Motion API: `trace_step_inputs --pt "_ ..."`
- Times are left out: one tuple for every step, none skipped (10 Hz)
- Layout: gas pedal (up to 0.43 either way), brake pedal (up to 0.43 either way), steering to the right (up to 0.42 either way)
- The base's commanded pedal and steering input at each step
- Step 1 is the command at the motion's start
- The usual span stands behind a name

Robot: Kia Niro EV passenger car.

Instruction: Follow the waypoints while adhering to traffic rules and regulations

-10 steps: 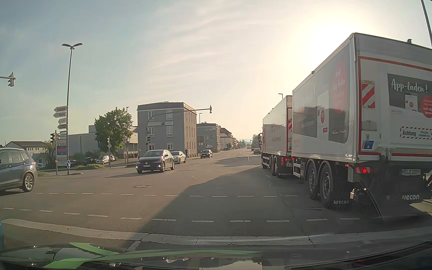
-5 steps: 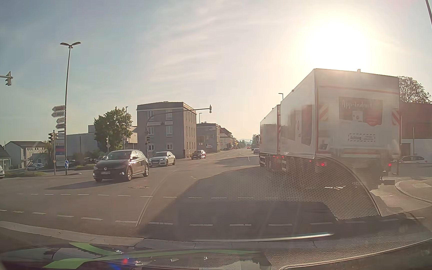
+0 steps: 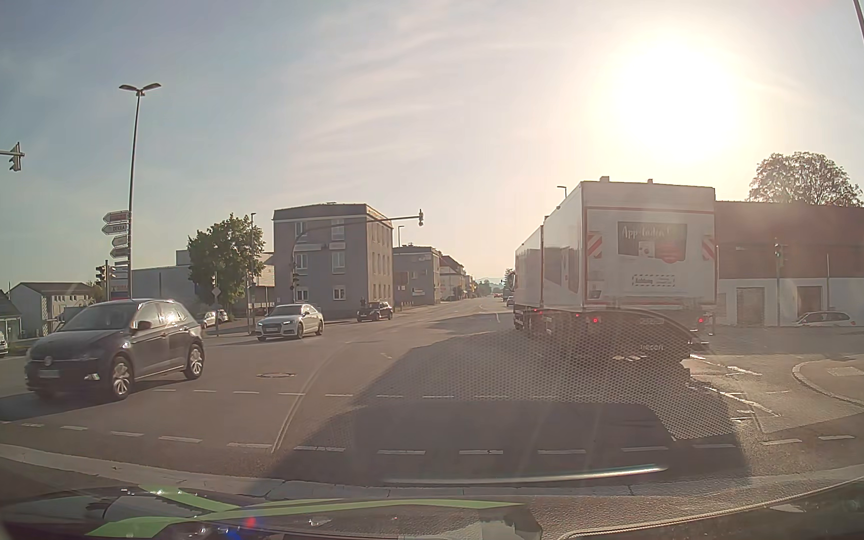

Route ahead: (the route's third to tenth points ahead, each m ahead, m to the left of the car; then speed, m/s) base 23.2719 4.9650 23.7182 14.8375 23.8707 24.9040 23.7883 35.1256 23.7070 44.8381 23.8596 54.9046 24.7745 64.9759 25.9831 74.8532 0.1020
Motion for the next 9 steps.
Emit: trace_step_inputs --pt "0.000 0.226 -0.007" --pt "0.000 0.226 -0.007" --pt "0.000 0.232 -0.006" --pt "0.000 0.232 -0.006" --pt "0.000 0.232 -0.006" --pt "0.000 0.232 -0.006" --pt "0.000 0.232 -0.006" --pt "0.000 0.232 -0.006" --pt "0.000 0.232 -0.006"
